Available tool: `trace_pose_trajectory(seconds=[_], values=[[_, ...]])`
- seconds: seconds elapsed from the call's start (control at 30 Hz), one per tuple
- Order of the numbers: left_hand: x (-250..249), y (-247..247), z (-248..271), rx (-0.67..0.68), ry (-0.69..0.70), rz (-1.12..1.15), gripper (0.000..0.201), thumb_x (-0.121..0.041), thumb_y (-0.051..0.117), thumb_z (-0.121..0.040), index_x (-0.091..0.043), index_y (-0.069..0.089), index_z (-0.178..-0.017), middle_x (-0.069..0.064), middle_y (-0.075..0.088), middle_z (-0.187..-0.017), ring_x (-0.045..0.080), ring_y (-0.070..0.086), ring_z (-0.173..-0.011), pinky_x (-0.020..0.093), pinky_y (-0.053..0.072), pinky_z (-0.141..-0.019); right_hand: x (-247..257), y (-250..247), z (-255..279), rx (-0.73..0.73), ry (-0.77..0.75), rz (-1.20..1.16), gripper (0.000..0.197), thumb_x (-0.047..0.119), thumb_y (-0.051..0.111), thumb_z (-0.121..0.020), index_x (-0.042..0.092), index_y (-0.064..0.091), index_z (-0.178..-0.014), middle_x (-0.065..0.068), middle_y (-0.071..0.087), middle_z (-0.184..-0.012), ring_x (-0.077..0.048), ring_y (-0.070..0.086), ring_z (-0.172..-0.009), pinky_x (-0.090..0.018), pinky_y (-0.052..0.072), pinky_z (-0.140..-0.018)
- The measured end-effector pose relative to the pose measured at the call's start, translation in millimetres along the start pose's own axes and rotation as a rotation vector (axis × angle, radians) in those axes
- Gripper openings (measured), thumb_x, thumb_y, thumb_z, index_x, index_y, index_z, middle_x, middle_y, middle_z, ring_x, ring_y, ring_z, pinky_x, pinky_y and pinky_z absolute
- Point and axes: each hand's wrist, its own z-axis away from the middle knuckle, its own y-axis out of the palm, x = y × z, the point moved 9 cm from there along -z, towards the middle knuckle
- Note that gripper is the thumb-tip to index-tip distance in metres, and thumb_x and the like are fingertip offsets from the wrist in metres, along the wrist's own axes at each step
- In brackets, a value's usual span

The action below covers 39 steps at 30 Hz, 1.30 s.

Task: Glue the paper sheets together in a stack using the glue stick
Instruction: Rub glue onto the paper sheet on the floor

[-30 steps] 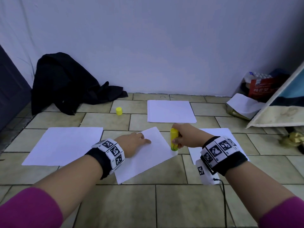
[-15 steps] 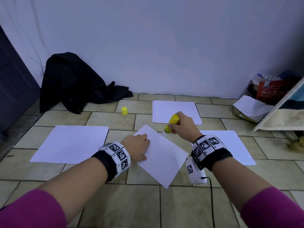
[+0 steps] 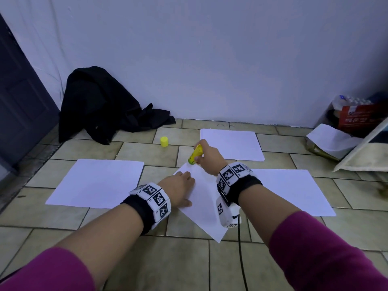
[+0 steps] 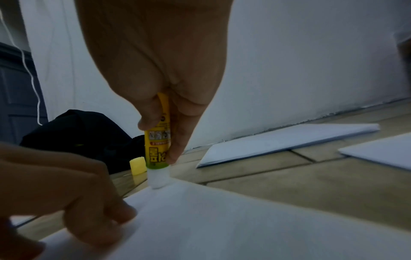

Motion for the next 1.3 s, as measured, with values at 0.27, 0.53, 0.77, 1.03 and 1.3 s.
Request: trace_pose_trajectory(seconds=[0.27,0.53,0.77,1.03,1.3], values=[[3,-3,-4,-0.012,-0.004,-0.053,0.063,-0.048,0.061,-0.086,-0.011,0.041,-0.132,0.007,0.042,-0.126,0.024,0.045,-0.115,0.036,0.043,-0.084,-19,-19,22,0.133,-0.02,0.232,0.027,0.01,0.05,-0.094,0.01,0.041,-0.12,-0.019,0.061,-0.106,-0.035,0.059,-0.094,-0.044,0.051,-0.081],[9,-3,-12,0.011,0.031,0.03,0.065,-0.045,0.07,-0.081,-0.016,0.041,-0.131,0.001,0.041,-0.127,0.019,0.042,-0.118,0.031,0.041,-0.092,-54,-45,71,0.217,-0.037,0.357,0.024,0.008,0.05,-0.094,0.01,0.043,-0.117,-0.011,0.063,-0.1,-0.028,0.059,-0.091,-0.035,0.049,-0.078],[42,6,-9,-0.051,-0.013,0.419,0.054,0.008,0.045,-0.09,-0.017,0.044,-0.138,-0.004,0.037,-0.132,0.013,0.045,-0.106,0.007,0.035,-0.084,-74,-57,86,0.298,0.054,0.368,0.023,0.014,0.056,-0.094,0.012,0.044,-0.114,-0.012,0.063,-0.105,-0.026,0.06,-0.09,-0.037,0.051,-0.079],[53,13,8,-0.086,-0.056,0.279,0.052,-0.035,0.065,-0.088,-0.024,0.046,-0.135,-0.004,0.036,-0.135,0.012,0.034,-0.13,0.027,0.037,-0.102,-73,-112,95,-0.15,0.208,-0.766,0.015,-0.007,0.059,-0.086,0.004,0.05,-0.081,-0.021,0.065,-0.086,-0.03,0.071,-0.076,-0.031,0.059,-0.077],[60,33,21,0.028,-0.11,0.251,0.071,-0.045,0.049,-0.096,-0.017,0.015,-0.151,-0.001,0.002,-0.158,0.017,0.009,-0.146,0.043,0.006,-0.119,-62,-45,65,-0.014,0.321,-1.553,0.025,0.024,0.046,-0.094,0.004,0.06,-0.091,-0.011,0.073,-0.083,-0.017,0.071,-0.067,-0.021,0.053,-0.053]])
